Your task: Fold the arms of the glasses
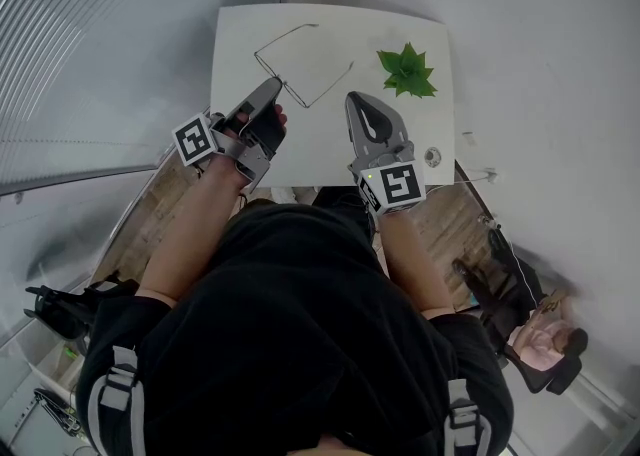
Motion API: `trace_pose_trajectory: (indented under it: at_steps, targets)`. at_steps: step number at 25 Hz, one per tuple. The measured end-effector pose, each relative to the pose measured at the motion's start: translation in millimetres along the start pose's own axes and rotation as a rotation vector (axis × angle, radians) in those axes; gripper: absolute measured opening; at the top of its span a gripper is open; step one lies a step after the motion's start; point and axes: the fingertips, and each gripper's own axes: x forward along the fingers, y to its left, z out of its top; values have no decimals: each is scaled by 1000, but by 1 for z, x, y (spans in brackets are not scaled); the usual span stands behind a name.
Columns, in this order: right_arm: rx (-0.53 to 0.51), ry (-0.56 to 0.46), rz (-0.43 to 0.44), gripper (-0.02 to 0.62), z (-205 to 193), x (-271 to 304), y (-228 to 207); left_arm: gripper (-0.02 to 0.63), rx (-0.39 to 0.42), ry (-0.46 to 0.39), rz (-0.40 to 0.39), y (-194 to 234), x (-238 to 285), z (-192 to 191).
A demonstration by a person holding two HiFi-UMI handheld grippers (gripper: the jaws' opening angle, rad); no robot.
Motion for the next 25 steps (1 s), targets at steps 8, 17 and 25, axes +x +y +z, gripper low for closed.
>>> trace_pose_trajectory:
  at_steps: [8, 17, 25]
  targets:
    - [-82, 53, -41, 15, -8, 3, -21, 12, -2, 5, -10, -6, 3, -1]
    - [-196, 105, -47, 39, -8, 13, -30, 12, -9, 5, -12, -10, 3, -2]
    - [-351, 199, -72, 58, -24, 20, -41, 11, -38, 7, -33, -16, 4, -4]
